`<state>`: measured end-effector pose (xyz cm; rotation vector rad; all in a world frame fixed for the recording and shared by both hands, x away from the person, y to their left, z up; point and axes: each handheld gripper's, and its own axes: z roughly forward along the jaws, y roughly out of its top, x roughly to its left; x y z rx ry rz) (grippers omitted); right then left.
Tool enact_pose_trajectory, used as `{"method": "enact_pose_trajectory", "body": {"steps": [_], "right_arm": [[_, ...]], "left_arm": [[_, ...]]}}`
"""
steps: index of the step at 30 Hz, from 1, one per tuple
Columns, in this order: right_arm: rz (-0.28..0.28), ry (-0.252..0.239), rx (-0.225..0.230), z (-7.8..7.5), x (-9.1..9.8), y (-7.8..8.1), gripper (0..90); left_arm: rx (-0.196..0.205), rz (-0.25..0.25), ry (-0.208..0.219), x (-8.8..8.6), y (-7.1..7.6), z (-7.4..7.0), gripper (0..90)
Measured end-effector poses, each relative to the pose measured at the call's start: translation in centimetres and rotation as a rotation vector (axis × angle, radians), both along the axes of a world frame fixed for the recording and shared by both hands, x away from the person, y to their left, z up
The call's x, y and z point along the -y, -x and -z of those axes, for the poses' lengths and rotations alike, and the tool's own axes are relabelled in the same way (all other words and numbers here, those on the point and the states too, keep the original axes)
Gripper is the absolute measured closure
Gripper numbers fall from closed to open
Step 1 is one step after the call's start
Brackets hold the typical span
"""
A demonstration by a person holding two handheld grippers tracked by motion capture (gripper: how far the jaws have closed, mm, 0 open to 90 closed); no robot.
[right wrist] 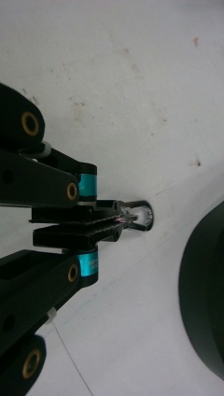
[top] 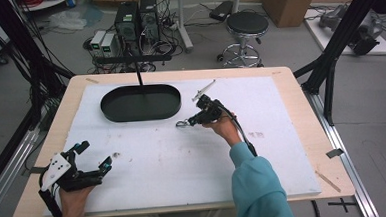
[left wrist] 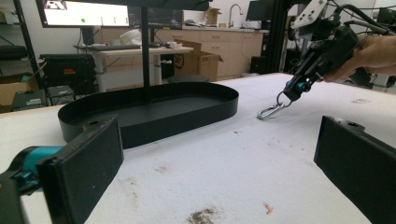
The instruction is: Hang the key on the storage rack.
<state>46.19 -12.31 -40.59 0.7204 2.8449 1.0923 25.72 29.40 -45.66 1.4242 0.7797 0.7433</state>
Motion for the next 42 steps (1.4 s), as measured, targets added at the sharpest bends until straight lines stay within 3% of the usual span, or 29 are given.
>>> {"method": "enact_pose_trajectory", "body": {"steps": [3, 6, 10, 14, 23, 28, 32, 37, 42], "right_arm": [[-0.002, -0.046, 0.016, -0.6, 0.2, 0.2, 89.0], [-0.011, -0.065, 0.041, -1.2, 0.2, 0.5, 89.0], [-0.017, -0.100, 0.058, -2.0, 0.6, 0.9, 89.0], [-0.023, -0.136, 0.080, -2.9, 1.1, 1.2, 89.0], [-0.046, -0.250, 0.117, -5.0, 2.5, 2.4, 88.9], [-0.078, -0.315, 0.149, -6.2, 3.0, 3.3, 88.9], [-0.091, -0.388, 0.142, -7.0, 3.5, 3.8, 88.9], [-0.110, -0.430, 0.153, -7.7, 4.1, 4.4, 88.9], [-0.149, -0.475, 0.171, -8.2, 4.3, 4.8, 88.9]], "left_arm": [[-0.013, -0.008, 0.009, -0.1, -0.1, 0.0, 1.7], [-0.013, -0.017, 0.049, -0.2, -0.3, -0.1, 1.7], [-0.014, -0.017, 0.039, -0.1, -0.6, -0.6, 1.7], [-0.033, 0.017, 0.062, 0.0, -1.1, -1.6, 1.7], [-0.071, 0.119, 0.048, 0.2, -2.4, -4.4, 1.7], [-0.078, 0.159, 0.024, 0.3, -3.5, -6.4, 1.7], [-0.085, 0.196, 0.003, 0.7, -4.5, -7.9, 1.7], [-0.086, 0.268, -0.044, 1.8, -5.9, -9.9, 1.7], [-0.081, 0.349, -0.089, 3.5, -6.9, -10.7, 1.7]]}}
